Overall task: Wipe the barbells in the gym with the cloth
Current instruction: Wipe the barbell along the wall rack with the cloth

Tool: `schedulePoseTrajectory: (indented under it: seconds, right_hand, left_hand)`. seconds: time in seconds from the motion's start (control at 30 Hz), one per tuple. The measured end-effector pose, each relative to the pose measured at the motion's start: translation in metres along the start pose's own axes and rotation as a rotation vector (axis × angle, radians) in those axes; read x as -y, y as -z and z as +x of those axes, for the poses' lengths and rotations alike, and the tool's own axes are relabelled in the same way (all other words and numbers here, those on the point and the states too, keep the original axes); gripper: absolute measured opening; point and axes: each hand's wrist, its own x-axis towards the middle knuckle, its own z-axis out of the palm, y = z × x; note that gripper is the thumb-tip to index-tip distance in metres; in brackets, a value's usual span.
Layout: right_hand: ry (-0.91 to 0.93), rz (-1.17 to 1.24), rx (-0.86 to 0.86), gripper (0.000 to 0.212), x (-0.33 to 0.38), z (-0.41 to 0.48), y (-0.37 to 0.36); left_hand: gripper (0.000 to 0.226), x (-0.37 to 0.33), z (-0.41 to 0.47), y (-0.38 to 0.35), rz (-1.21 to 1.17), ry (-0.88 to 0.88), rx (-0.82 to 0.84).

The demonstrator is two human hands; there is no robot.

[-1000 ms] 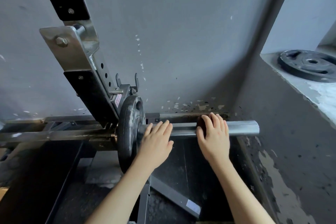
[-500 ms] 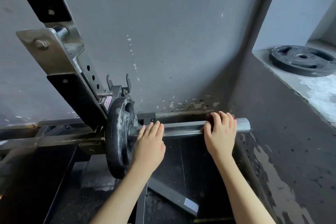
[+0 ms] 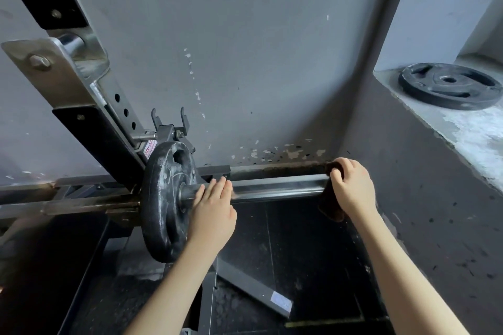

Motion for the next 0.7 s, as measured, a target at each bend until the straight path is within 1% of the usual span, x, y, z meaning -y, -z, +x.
schedulePoseTrajectory:
  seconds: [0.1,0.23,0.37,0.43,0.53,0.63,0.7]
  right_hand:
    - [0.083,0.017,-0.050,0.022,-0.006,-0.012,-0.004]
    - [0.134,-0.027,-0.039,0.027,-0.010,-0.022,-0.007]
    - [0.202,-0.052,-0.112,0.027,-0.004,-0.033,-0.004]
    - [0.232,-0.102,-0.134,0.031,-0.002,-0.038,-0.003]
    - [0.241,-0.183,-0.077,0.044,-0.002,-0.041,-0.002]
    - [0.207,-0.219,-0.026,0.046,0.002,-0.049,0.002]
    - [0.235,-0.220,0.009,0.047,0.009,-0.058,0.004]
  left_hand:
    - [0.056,-0.003,-0.001,0.000,-0.007,0.029,-0.011]
    - [0.057,-0.007,0.000,-0.001,0.005,0.074,0.037]
    - [0.059,-0.012,-0.001,0.001,0.034,0.109,0.075]
    - [0.059,-0.014,-0.002,0.001,0.025,0.131,0.095]
    - [0.061,-0.016,-0.003,0.003,0.028,0.137,0.122]
    - [0.062,-0.015,-0.004,0.005,0.023,0.132,0.150]
    - [0.062,-0.014,-0.005,0.008,0.009,0.118,0.175]
